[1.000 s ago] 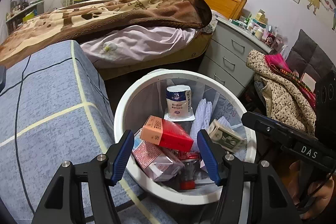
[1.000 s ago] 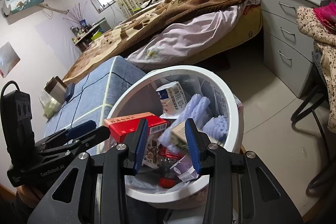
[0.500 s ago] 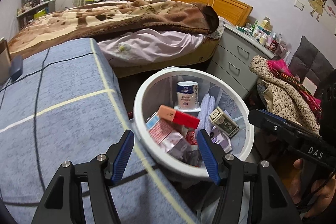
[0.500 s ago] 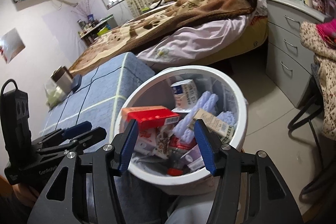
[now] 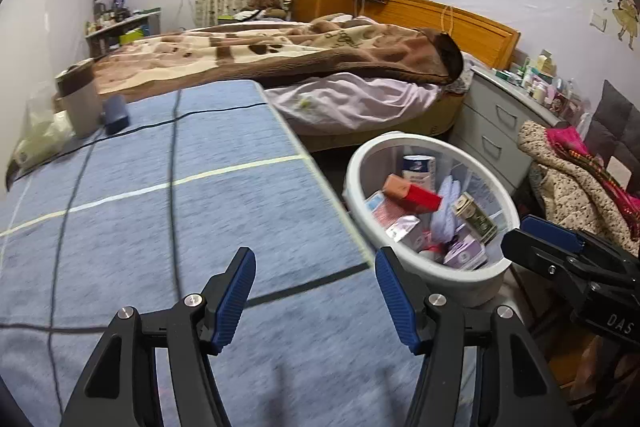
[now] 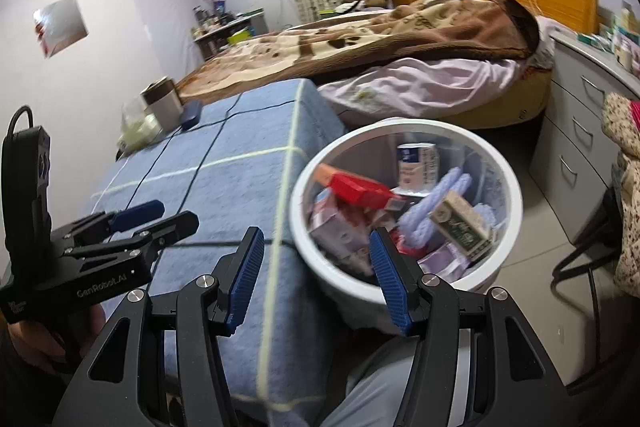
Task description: Collect trash
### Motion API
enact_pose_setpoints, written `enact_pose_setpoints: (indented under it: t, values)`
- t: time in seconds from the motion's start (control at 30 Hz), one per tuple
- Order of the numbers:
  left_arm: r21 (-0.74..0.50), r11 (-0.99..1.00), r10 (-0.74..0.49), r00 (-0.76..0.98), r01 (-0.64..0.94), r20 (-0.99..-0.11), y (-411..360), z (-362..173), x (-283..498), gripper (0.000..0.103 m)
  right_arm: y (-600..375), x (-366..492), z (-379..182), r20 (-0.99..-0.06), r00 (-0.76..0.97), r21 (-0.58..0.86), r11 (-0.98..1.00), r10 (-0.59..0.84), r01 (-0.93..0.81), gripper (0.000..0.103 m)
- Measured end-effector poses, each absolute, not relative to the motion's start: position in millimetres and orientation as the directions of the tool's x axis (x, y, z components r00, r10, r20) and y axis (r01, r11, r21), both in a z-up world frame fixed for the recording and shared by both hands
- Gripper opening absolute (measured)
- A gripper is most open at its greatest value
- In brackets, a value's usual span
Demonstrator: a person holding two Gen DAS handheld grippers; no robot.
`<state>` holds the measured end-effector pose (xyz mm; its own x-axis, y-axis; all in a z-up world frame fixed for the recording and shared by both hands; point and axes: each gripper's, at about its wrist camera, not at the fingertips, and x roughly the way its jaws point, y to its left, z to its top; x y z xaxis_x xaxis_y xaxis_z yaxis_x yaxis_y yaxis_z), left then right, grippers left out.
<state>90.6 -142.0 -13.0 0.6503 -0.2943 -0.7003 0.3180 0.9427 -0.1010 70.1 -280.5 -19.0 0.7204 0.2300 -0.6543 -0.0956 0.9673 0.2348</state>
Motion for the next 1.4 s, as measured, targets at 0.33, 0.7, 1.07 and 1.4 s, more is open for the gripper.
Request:
enact_pose_setpoints:
  t: [0.33,0.7,1.07,1.4]
  values:
    - [-0.082,0.97,-0.219,0.685,0.227,-0.695,-100.3,-15.4,54.9,0.062,-249.9,50.6,-13.2,-0.639,0.722,0.189,0.963,0.268,-0.19,0.057]
    - [-0.091,0.983,-0.178,0.713,0.159,-0.679,-72.6,-16.0,26.5,0.062,-229.5,40.1,-17.7,-0.647,0.709,0.161,0.959,0.282,-0.235,0.057]
    - [-0.099,0.985,-0.171,0.712,0.142,-0.68,-68.0,-19.3,23.2,0.062,-225.3,35.2,-17.3,-0.649,0.706,0.158,0.958,0.284,-0.24,0.057]
    - [-0.104,0.985,-0.172,0.71,0.139,-0.683,-66.7,-20.5,22.4,0.062,-224.8,34.7,-17.2,-0.651,0.704,0.16,0.958,0.284,-0.238,0.057]
